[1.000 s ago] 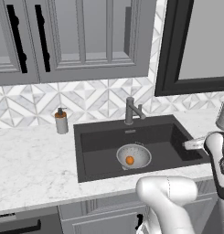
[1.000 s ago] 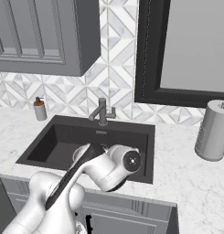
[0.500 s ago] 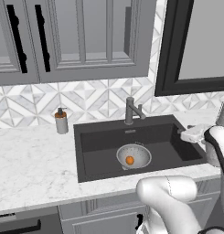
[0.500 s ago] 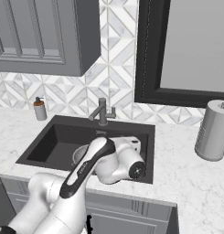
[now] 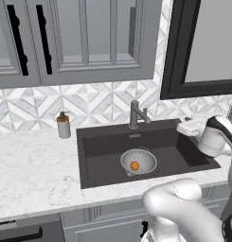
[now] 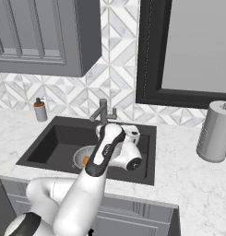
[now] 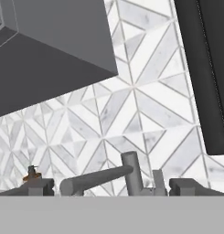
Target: Put the colander in the sink, put the tangerine in the colander, and turn on the sink faucet and pour water over the colander.
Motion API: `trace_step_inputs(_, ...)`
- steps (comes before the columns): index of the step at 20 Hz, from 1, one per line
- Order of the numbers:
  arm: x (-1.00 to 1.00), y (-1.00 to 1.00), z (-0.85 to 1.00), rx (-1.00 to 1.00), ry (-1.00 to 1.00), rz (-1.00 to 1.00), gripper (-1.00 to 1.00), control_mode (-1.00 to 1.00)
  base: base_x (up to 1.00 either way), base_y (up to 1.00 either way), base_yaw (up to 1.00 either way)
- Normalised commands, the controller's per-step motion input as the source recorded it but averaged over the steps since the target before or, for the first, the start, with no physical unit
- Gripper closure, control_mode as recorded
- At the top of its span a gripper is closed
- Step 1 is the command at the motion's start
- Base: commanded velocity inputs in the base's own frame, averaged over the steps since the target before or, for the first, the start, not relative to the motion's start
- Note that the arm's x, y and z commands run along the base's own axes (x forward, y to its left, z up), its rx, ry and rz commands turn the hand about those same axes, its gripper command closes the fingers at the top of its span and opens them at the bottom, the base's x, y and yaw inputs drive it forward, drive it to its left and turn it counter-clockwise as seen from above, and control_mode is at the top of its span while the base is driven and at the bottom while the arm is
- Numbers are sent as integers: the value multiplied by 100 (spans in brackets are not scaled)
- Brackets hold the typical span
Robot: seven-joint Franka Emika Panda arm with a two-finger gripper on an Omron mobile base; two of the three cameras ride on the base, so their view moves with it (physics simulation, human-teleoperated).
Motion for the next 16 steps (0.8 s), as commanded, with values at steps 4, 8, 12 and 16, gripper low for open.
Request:
trace_step_inputs(4,49,5,0,3,-7,0,-100,-100,0,0,0)
trace_step_inputs(8,52,8,1,0,-1,0,-100,-100,0,0,0)
trace_step_inputs(12,54,0,0,0,0,0,-100,-100,0,0,0)
trace_step_inputs(16,45,0,-4,0,0,0,-100,-100,0,0,0)
